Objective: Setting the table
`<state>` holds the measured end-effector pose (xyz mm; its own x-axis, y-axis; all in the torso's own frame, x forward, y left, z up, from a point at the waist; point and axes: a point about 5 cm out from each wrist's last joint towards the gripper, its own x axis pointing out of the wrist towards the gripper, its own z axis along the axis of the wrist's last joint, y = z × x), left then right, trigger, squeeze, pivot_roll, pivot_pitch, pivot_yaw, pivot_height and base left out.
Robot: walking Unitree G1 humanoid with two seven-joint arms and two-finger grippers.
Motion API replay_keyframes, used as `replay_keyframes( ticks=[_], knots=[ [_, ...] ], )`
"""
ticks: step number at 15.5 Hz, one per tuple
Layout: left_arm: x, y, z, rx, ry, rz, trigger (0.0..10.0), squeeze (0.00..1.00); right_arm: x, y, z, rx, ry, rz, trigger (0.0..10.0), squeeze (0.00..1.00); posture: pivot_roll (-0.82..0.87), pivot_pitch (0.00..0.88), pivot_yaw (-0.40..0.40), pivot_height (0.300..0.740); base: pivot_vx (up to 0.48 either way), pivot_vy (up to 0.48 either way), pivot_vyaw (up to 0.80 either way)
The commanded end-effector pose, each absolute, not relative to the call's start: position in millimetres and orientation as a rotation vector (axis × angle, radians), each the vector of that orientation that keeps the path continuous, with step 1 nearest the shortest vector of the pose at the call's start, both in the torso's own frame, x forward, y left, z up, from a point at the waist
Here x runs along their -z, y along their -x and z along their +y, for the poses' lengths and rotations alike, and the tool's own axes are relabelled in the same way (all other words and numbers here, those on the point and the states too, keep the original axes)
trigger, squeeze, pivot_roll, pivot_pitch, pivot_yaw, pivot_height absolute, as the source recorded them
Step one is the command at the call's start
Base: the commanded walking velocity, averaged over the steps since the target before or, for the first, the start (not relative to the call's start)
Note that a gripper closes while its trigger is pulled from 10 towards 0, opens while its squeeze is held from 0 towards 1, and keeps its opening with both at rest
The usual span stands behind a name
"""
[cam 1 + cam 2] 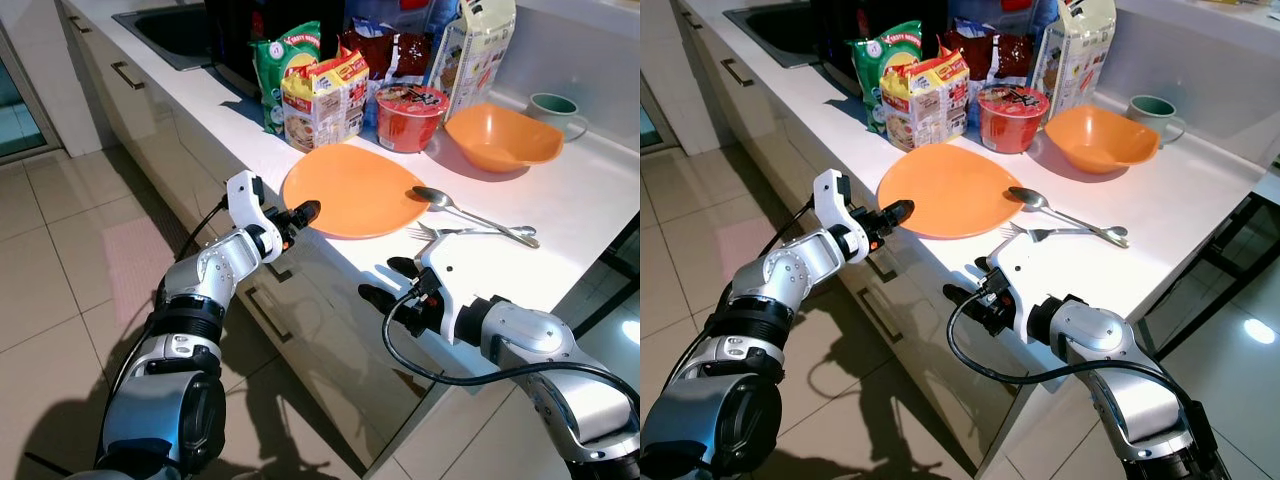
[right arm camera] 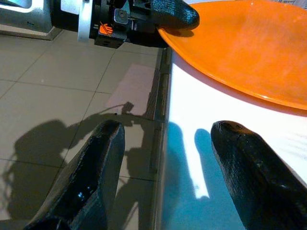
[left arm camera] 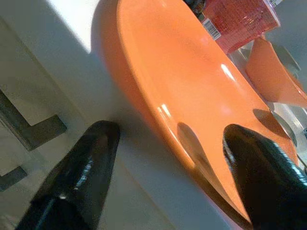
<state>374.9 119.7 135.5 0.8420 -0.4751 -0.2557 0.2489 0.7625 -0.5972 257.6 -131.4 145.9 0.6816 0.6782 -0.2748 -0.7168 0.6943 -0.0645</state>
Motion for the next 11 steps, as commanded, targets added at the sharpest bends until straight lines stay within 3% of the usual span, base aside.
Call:
replay_keyframes(
  ticks=[1,11],
  knots=[
    [-140.5,-376.9,115.0,0.433,0.568,0.406,0.0,0.00,-149.9,-258.0,-132.9,-0.786,0.192,0.225,10.0,0.00,-0.02,0.000,-0.010,0.740,0.000,0.000,0.00],
    [-142.0,-376.7,112.6,0.452,0.590,0.398,0.0,0.00,-149.4,-259.2,-133.7,-0.785,0.212,0.218,10.0,0.00,-0.02,0.000,-0.010,0.740,0.000,0.000,0.00]
  ],
)
